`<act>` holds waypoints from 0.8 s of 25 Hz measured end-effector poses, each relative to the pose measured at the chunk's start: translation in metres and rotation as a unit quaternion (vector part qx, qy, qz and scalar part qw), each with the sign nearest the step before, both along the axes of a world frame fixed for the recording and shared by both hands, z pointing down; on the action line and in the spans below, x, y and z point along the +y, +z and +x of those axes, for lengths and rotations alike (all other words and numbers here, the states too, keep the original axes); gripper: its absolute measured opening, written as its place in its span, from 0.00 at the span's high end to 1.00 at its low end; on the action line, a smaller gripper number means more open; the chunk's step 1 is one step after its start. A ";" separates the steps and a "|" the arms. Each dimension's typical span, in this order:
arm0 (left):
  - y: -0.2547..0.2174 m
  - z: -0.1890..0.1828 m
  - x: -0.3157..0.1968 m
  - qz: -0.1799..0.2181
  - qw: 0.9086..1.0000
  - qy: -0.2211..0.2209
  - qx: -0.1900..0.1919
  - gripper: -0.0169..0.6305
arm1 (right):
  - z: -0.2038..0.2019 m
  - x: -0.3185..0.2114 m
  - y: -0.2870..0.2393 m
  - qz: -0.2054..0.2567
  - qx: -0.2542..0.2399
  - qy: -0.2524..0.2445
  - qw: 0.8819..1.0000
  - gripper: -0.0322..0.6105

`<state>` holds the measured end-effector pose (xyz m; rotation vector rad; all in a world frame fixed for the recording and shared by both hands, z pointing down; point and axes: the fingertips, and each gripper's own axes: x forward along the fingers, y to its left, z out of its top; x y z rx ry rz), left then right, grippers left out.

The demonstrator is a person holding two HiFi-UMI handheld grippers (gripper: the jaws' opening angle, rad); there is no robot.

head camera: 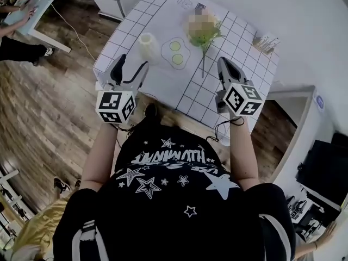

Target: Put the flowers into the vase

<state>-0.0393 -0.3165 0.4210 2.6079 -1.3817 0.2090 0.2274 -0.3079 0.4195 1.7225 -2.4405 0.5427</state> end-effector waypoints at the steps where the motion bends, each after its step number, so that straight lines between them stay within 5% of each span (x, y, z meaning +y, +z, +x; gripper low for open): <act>1: 0.005 0.000 -0.006 -0.002 1.000 0.006 0.000 0.45 | -0.001 -0.005 0.003 -0.005 0.002 0.003 1.000 0.93; 6: 0.038 0.014 -0.023 -0.035 0.997 0.067 -0.007 0.33 | -0.001 -0.023 0.020 -0.033 0.027 0.020 0.999 0.93; 10: 0.051 0.027 -0.035 -0.039 0.994 0.103 -0.014 0.31 | -0.002 -0.029 0.042 -0.076 0.074 0.019 0.994 0.93; 16: 0.057 0.041 -0.047 -0.035 0.989 0.146 -0.014 0.31 | -0.006 -0.036 0.073 -0.136 0.068 0.018 0.988 0.93; 18: 0.059 0.043 -0.049 -0.034 0.986 0.159 -0.018 0.31 | -0.006 -0.040 0.084 -0.163 0.066 0.020 0.984 0.81; 20: 0.060 0.046 -0.050 -0.034 0.984 0.174 -0.019 0.31 | -0.006 -0.044 0.095 -0.192 0.064 0.023 0.979 0.79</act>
